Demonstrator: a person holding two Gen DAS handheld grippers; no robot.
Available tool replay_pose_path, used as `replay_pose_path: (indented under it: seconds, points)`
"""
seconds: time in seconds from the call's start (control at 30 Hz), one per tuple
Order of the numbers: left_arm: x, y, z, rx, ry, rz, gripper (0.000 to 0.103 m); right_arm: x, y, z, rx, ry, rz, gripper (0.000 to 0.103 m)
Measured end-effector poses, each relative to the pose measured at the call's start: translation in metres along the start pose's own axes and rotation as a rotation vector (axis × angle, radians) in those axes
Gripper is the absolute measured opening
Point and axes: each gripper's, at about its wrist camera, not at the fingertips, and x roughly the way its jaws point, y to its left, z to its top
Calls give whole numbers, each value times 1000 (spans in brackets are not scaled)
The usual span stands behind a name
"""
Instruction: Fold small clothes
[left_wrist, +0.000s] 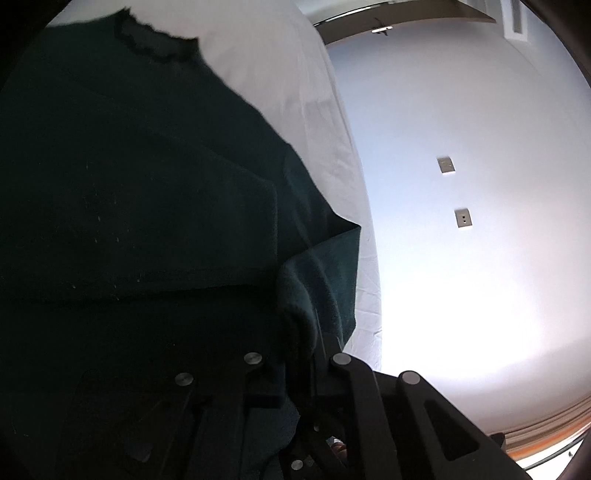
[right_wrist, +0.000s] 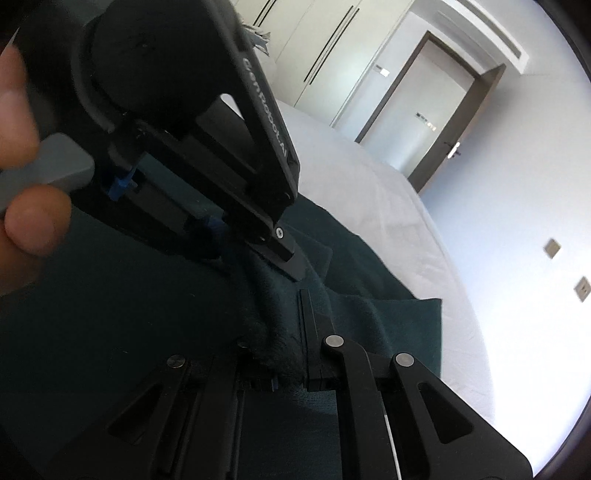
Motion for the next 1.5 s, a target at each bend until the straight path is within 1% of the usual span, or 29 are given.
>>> replay_pose_path:
  seconds: [0.1, 0.13, 0.2, 0.27, 0.4, 0.5, 0.6, 0.63, 0.67, 0.7, 0.73, 0.77, 0.83, 0.9, 0.93, 0.97, 1.03, 1.1, 1.13, 1.23, 1.33, 1.5]
  points:
    - [-13, -6, 6, 37, -19, 23, 7, -5, -10, -2, 19, -4, 42, 11]
    - [-18, -7, 9, 43, -26, 30, 7, -10, -16, -5, 49, -3, 79, 12]
    - [-35, -5, 16, 64, -41, 48, 7, -20, -34, -9, 140, 4, 151, 14]
    - [-51, -5, 25, 93, -58, 86, 7, -26, -63, -20, 288, 17, 249, 14]
    - [-77, 3, 42, 140, -76, 194, 7, -28, -116, -47, 503, 35, 321, 14]
    - [-93, 20, 56, 120, -94, 242, 7, -15, -149, -68, 601, 61, 345, 14]
    - [-102, 38, 65, 94, -99, 271, 7, -2, -172, -94, 697, 77, 385, 15]
    - [-103, 44, 67, 88, -99, 278, 7, 3, -178, -101, 724, 80, 396, 19]
    - [-104, 48, 67, 83, -96, 281, 7, 10, -183, -101, 744, 80, 405, 28]
    - [-104, 52, 69, 78, -96, 282, 7, 12, -192, -101, 767, 77, 415, 35]
    - [-105, 54, 69, 73, -96, 280, 7, 14, -198, -105, 802, 67, 434, 54]
    - [-106, 56, 70, 69, -98, 276, 7, 14, -195, -107, 833, 52, 447, 65]
    - [-111, 60, 71, 71, -105, 284, 7, 18, -204, -110, 884, 27, 468, 65]
    - [-112, 54, 75, 76, -116, 300, 7, 23, -214, -103, 917, 28, 491, 65]
    - [-119, 58, 78, 77, -121, 301, 7, 22, -221, -109, 945, 29, 509, 65]
    - [-120, 58, 81, 76, -127, 303, 7, 24, -219, -100, 965, 33, 521, 65]
    - [-128, 65, 85, 69, -138, 303, 7, 27, -229, -104, 1009, 36, 540, 65]
    - [-127, 72, 85, 60, -126, 315, 7, 37, -240, -106, 1055, 40, 555, 65]
    - [-126, 75, 85, 59, -119, 325, 7, 34, -240, -113, 1074, 40, 570, 65]
    - [-124, 86, 84, 43, -113, 333, 7, 49, -256, -111, 1127, 54, 602, 65]
    - [-124, 95, 82, 38, -111, 340, 7, 68, -267, -100, 1143, 80, 623, 65]
    - [-122, 99, 81, 56, -108, 351, 7, 98, -278, -83, 1152, 120, 664, 64]
